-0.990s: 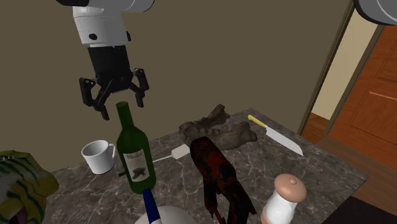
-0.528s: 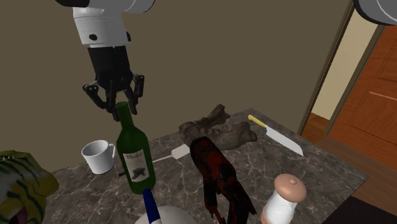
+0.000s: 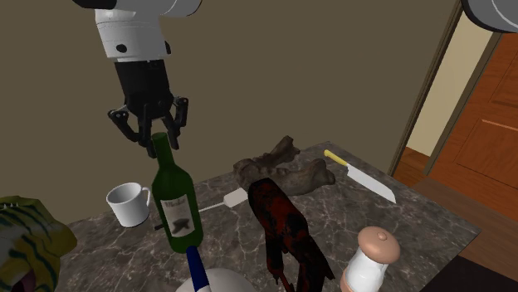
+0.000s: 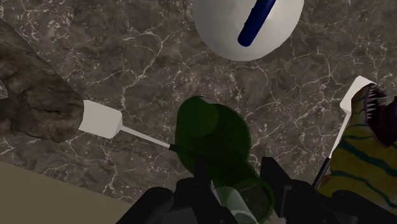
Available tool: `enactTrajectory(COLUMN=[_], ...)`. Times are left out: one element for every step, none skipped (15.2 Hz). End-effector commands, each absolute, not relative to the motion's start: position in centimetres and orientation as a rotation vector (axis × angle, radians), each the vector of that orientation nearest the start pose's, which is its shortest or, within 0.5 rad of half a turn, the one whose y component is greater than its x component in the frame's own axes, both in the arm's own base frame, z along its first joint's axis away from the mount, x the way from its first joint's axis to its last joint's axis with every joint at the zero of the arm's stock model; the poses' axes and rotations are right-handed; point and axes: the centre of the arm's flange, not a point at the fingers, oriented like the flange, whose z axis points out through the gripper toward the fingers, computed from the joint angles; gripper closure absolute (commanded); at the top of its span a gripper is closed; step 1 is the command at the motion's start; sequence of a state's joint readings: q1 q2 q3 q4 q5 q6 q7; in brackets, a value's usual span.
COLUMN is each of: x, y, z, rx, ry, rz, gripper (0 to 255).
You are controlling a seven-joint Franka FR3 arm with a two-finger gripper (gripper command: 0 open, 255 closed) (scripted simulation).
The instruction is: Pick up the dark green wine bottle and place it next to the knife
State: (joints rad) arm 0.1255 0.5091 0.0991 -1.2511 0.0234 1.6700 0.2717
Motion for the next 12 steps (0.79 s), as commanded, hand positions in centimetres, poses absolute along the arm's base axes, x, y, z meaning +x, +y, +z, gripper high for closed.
enactTrajectory(x=[68.2, 68.2, 68.2, 68.2, 68.2, 68.2, 68.2, 68.2, 68.2, 68.2, 68.2, 68.2], y=[14.3, 14.3, 14.3, 14.3, 14.3, 14.3, 14.3, 14.3, 14.3, 14.3, 14.3, 14.3], z=[46.9, 47.5, 48.0, 48.5, 49.0, 49.6, 50.1, 50.6, 51.2, 51.7, 52.2, 52.7], rx=[-3.088, -3.088, -3.088, -3.088, -3.088, -3.088, -3.088, -3.088, -3.088, -3.088, -3.088, -3.088], ry=[0.094, 0.094, 0.094, 0.094, 0.094, 0.094, 0.094, 0.094, 0.094, 0.094, 0.094, 0.094], rz=[0.16, 0.16, 0.16, 0.16, 0.16, 0.16, 0.16, 0.16, 0.16, 0.16, 0.16, 0.16], gripper=[255, 255, 255, 255, 255, 255, 255, 255, 255, 255, 255, 255])
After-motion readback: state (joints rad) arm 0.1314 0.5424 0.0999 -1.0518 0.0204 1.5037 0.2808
